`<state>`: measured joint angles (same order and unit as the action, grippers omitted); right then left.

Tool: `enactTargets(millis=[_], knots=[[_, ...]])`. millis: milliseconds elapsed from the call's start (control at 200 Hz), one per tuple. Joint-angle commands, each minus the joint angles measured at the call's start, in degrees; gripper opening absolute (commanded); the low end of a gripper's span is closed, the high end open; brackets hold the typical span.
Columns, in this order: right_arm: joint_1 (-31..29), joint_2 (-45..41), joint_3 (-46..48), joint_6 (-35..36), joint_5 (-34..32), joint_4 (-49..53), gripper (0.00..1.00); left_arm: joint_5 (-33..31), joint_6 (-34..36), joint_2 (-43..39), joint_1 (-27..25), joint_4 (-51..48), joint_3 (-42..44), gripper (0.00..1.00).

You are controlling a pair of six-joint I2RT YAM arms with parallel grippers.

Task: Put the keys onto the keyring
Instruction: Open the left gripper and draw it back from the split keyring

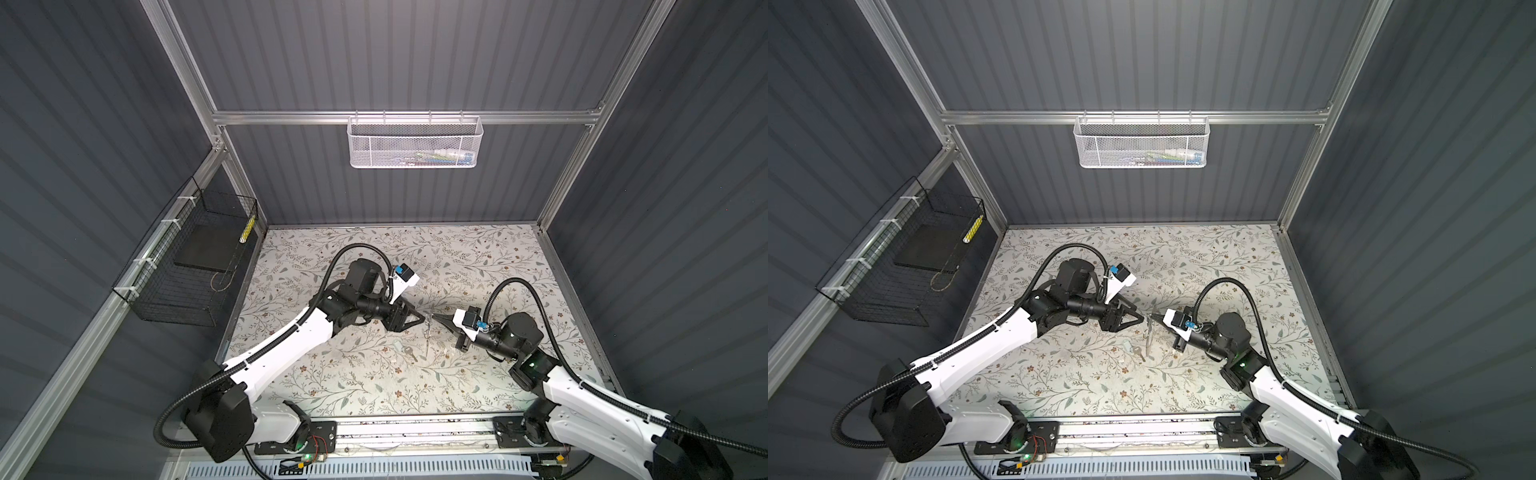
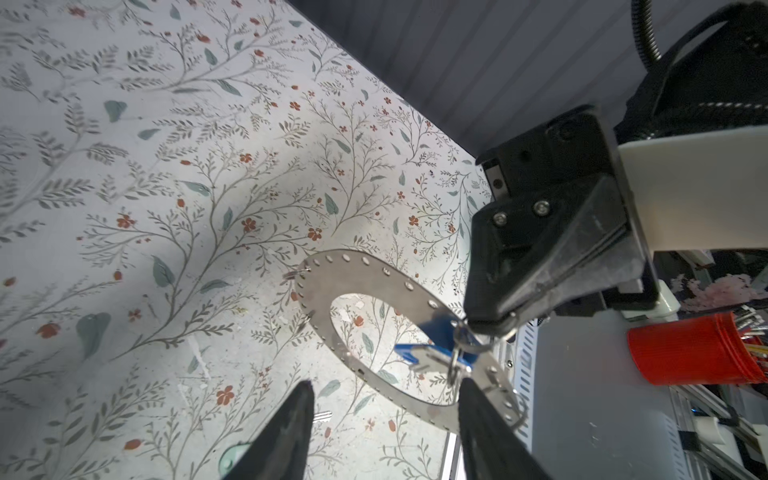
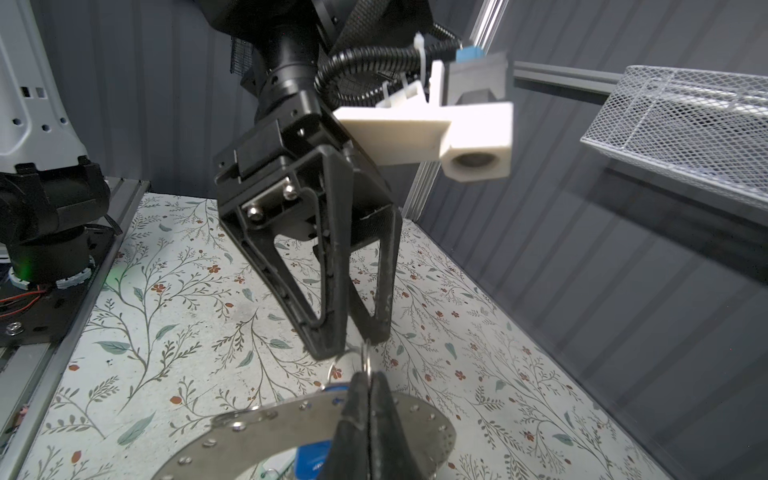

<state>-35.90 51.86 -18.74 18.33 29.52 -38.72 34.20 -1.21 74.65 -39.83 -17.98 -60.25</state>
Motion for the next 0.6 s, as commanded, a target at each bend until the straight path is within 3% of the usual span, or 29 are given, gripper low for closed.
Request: enactTargets(millis=[0, 255, 595], knots=[[0.6, 0.5, -1.0, -2.3, 2.5, -3.1, 0.0, -1.5, 6.2, -3.6, 0.3, 0.7, 0.6, 0.57], [1.3, 1.4, -2.0, -4.3, 4.5, -3.0, 0.0, 1.0, 13.2, -4.5, -0.2, 4.0, 0.4, 0.51], [1.3, 1.4, -2.7, -5.5, 6.1, -3.1, 0.0, 1.4, 14.2, -2.3, -0.9, 3.7, 1.5, 0.5]])
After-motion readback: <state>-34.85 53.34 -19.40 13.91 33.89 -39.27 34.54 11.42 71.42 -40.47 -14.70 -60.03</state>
